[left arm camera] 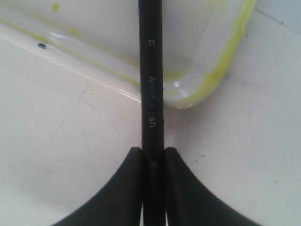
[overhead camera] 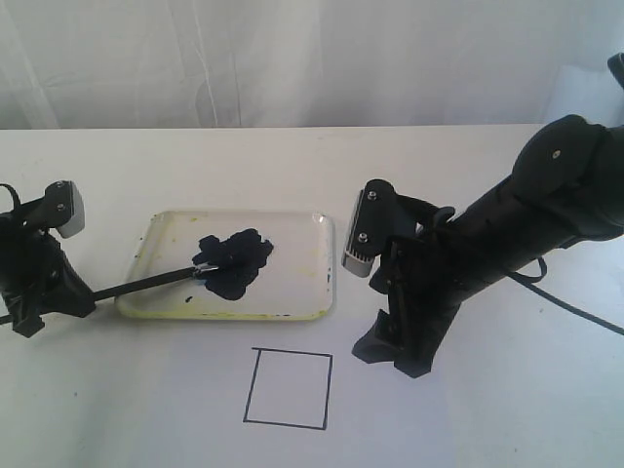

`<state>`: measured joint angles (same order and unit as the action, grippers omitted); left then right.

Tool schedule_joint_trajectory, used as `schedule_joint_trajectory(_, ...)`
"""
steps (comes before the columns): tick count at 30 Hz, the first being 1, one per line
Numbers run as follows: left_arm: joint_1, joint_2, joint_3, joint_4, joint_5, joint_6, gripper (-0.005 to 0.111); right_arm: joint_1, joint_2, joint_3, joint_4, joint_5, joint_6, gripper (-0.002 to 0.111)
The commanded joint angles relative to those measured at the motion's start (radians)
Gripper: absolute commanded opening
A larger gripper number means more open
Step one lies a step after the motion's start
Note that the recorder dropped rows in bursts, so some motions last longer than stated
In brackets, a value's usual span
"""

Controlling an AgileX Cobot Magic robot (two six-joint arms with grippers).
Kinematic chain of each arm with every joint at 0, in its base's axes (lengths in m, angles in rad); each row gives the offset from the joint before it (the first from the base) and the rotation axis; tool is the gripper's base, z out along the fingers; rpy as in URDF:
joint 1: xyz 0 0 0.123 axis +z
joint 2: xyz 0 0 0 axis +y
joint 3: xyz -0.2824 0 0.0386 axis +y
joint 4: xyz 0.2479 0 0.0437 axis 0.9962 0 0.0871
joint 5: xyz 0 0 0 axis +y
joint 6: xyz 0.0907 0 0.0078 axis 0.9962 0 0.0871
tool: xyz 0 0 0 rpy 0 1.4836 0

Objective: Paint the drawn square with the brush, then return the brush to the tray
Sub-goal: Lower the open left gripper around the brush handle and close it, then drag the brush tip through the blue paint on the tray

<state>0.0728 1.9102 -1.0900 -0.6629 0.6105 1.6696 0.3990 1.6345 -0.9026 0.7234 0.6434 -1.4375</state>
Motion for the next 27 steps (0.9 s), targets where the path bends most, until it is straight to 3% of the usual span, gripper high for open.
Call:
schedule_joint_trajectory(1,0.003,-0.024,-0.005,-0.017,0.020,0.013,0.000,0.001,-0.004,-0.003,-0.018,-0.002,0.005,0.075)
schedule_joint_trajectory(11,0.003,-0.120,-0.005,-0.056,0.037,0.079,0.000,0.001,0.023,-0.003,-0.092,-0.020,0.047,0.070)
schedule_joint_trajectory(20,0.003,-0.145,-0.005,-0.069,0.063,0.103,0.000,0.001,0.064,-0.002,-0.100,-0.052,0.049,0.081)
schedule_joint_trajectory(27,0.003,-0.216,-0.005,-0.066,0.129,0.105,0.000,0.001,0.130,-0.002,-0.122,-0.082,0.049,0.081)
